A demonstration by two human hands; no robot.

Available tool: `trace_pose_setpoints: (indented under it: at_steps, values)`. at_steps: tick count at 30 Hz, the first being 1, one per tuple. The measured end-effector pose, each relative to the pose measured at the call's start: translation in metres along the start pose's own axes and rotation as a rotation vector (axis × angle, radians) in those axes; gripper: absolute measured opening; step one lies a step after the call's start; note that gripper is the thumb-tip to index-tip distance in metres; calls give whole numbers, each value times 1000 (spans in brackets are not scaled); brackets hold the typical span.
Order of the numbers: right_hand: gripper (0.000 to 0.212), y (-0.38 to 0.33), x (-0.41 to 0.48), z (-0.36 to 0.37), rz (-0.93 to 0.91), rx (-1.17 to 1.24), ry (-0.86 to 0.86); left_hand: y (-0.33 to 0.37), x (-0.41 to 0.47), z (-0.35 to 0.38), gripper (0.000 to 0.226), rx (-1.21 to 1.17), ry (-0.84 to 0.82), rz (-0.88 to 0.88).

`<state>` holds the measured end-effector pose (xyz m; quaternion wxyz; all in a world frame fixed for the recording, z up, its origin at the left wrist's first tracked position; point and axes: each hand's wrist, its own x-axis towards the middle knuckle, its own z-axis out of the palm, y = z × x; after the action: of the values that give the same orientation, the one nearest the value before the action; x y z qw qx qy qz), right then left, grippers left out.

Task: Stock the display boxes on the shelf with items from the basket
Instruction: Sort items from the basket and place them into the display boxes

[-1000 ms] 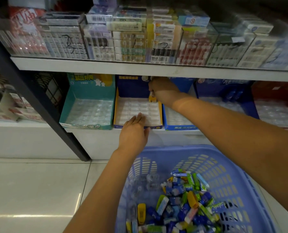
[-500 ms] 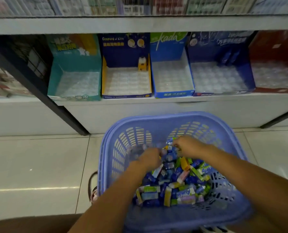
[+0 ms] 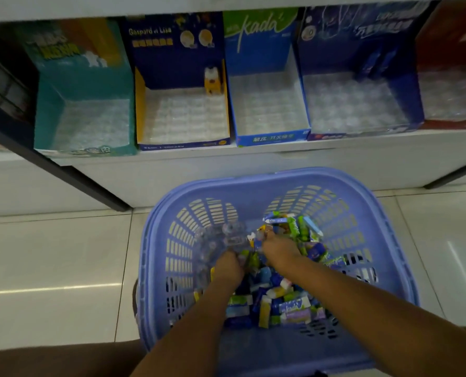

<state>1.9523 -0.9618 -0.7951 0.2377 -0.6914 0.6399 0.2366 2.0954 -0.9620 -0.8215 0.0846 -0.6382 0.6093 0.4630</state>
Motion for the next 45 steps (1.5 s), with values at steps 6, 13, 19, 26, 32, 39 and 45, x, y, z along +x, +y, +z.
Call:
trace_pose_setpoints:
  at_steps: [6,13,19,26,32,39,45]
  values:
    - [27,6,-6,-14,59,197,-92,9,6,-20,34,12,-85,-61]
    - [33,39,-45,-93,-13,620,-144,49,-24,-87,45,-611,-447,73]
    - [33,24,-78,-172,-163,917,174,74,-65,-164,23,-680,-202,344]
    - [39,3,-71,-253,-148,886,568,80,-96,-222,14,-1205,157,435]
    - [23,-42,-14,-314,-168,893,918,73,-86,-240,15,-1259,666,256]
    - [26,-86,59,-335,-277,545,900,66,-66,-249,20,-811,838,311]
    - [24,-93,80,-319,-324,467,983,63,-62,-249,18,-803,820,311]
